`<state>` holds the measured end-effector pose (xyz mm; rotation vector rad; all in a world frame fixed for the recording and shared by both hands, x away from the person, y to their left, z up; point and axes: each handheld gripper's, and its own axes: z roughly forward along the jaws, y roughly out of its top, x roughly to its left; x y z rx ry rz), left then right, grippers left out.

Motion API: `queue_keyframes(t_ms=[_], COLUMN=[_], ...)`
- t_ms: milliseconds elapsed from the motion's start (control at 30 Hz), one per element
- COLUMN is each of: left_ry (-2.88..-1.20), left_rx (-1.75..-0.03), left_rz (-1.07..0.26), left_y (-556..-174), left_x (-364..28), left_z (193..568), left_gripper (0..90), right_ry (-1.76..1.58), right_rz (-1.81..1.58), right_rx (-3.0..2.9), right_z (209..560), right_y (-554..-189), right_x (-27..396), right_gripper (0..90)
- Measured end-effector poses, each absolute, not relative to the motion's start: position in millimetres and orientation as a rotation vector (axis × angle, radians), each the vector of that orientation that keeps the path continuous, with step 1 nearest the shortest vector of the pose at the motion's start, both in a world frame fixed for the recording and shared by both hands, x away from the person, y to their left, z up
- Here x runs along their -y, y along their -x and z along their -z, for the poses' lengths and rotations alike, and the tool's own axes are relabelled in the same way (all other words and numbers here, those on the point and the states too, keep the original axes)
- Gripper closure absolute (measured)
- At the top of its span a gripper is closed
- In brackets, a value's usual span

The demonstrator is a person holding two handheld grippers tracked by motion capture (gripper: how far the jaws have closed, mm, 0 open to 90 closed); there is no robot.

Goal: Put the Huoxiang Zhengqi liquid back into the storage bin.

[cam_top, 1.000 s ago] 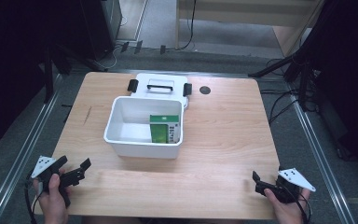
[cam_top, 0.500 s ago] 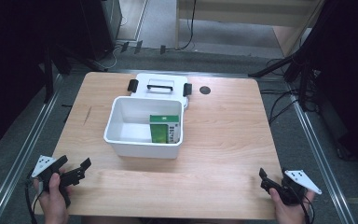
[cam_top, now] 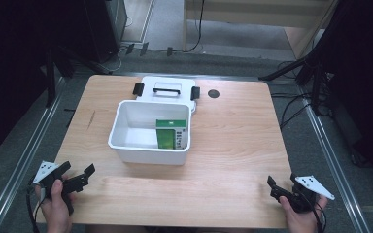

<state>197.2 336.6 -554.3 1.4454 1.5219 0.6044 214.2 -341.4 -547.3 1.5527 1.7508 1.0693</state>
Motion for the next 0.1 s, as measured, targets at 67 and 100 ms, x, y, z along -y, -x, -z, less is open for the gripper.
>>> queue_keyframes(t_ms=[67,100], left_ry=[-1.445,-1.446], left_rx=[-1.522,-1.522], left_rz=[-0.604,-0.604], left_y=[-197.3,-197.4], left_x=[-336.6,-336.6], left_z=[554.2,554.2], left_gripper=[0.0,0.0], right_ry=[-1.55,-1.546], right_rz=[-1.077,-1.079], right_rx=[-1.767,-1.777], right_z=[547.5,547.6], right_y=[-215.0,-215.4], right_x=[340.8,340.6], right_gripper=[13.2,13.2])
